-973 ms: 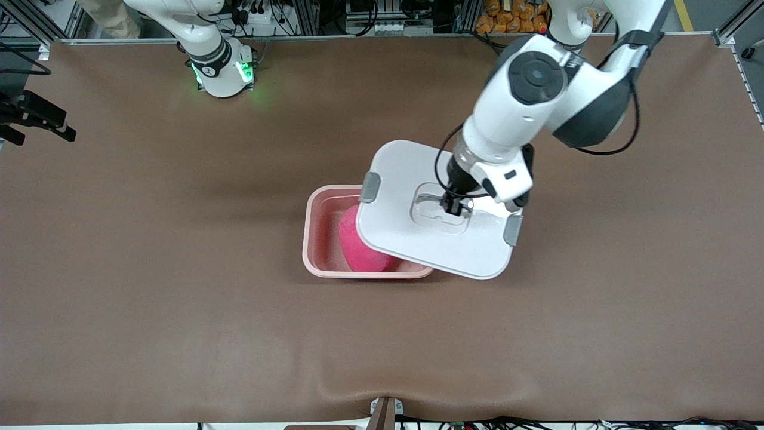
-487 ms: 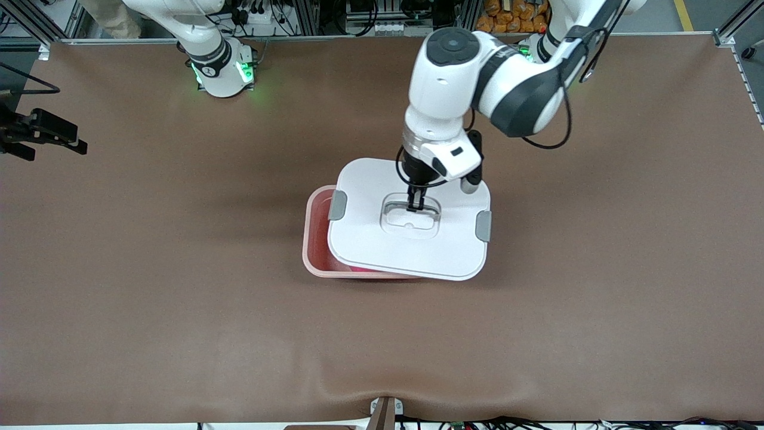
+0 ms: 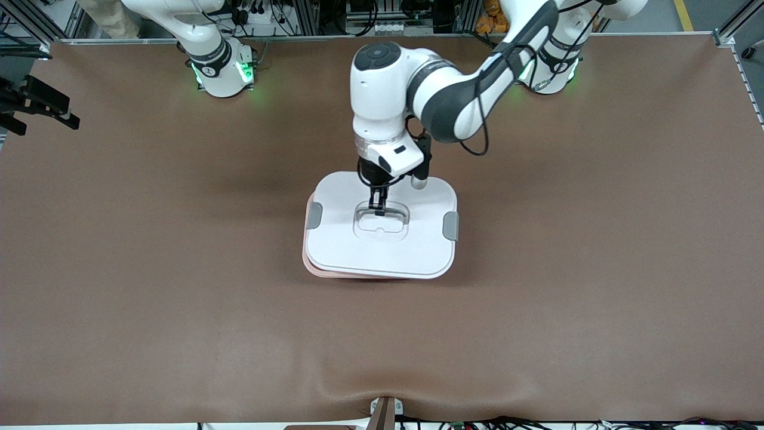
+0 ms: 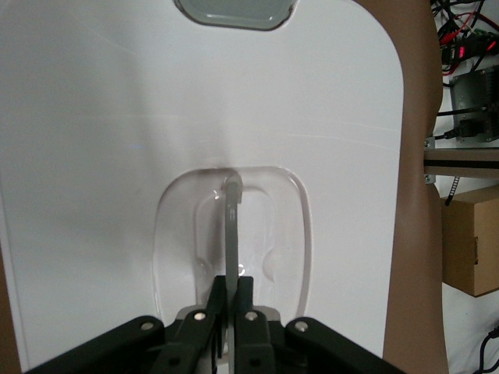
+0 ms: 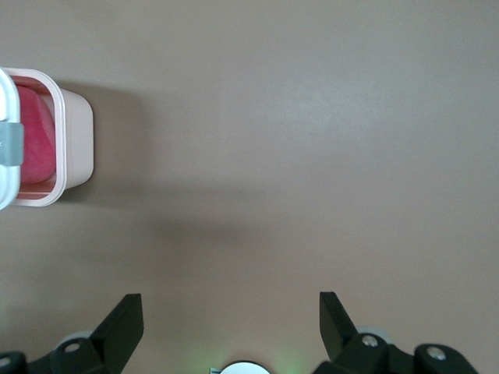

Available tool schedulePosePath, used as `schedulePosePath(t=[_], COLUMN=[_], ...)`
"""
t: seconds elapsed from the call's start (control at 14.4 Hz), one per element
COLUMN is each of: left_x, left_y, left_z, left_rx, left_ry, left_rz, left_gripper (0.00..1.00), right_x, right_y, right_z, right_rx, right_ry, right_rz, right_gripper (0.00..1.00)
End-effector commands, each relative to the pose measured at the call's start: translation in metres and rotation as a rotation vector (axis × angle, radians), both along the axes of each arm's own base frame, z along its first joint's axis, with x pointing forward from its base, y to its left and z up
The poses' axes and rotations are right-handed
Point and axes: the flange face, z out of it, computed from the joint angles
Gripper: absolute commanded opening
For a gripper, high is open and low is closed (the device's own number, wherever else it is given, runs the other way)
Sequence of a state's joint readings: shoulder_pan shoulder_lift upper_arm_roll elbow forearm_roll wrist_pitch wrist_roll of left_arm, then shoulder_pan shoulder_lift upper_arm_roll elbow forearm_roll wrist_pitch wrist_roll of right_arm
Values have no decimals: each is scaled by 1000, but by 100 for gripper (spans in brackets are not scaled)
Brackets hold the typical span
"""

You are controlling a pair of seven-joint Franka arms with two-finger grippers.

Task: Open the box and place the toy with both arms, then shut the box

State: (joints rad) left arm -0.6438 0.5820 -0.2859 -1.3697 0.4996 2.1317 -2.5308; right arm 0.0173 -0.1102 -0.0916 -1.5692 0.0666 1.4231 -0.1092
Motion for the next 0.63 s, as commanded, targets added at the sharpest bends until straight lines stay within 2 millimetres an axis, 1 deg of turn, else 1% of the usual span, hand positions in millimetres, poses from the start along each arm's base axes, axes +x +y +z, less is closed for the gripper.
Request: schedulePosePath(t=[0.0, 0.14, 0.28, 0.35, 0.42, 0.56], left_x=[-10, -16, -18, -18, -17, -14], left_y=[-22, -29, -32, -32, -31, -30], left_z=[-7, -23, -32, -32, -32, -29], left_rx=[44, 61, 71, 70, 70, 68], left_ry=[-58, -52, -54, -55, -55, -57], left_rz=[-1, 3, 10, 14, 14, 17], left_gripper=[0, 0, 0, 0, 0, 0], right_x=[-15, -12, 2, 9, 14, 16], right_y=[5, 7, 7, 7, 7, -3], right_z=[-3, 2, 8, 12, 12, 9], right_rx=[-19, -23, -29, -32, -35, -63], right_ry=[27, 40, 22, 10, 7, 5], right_rz=[-89, -108, -103, -97, -86, -34], right_gripper=[100, 100, 100, 100, 100, 100])
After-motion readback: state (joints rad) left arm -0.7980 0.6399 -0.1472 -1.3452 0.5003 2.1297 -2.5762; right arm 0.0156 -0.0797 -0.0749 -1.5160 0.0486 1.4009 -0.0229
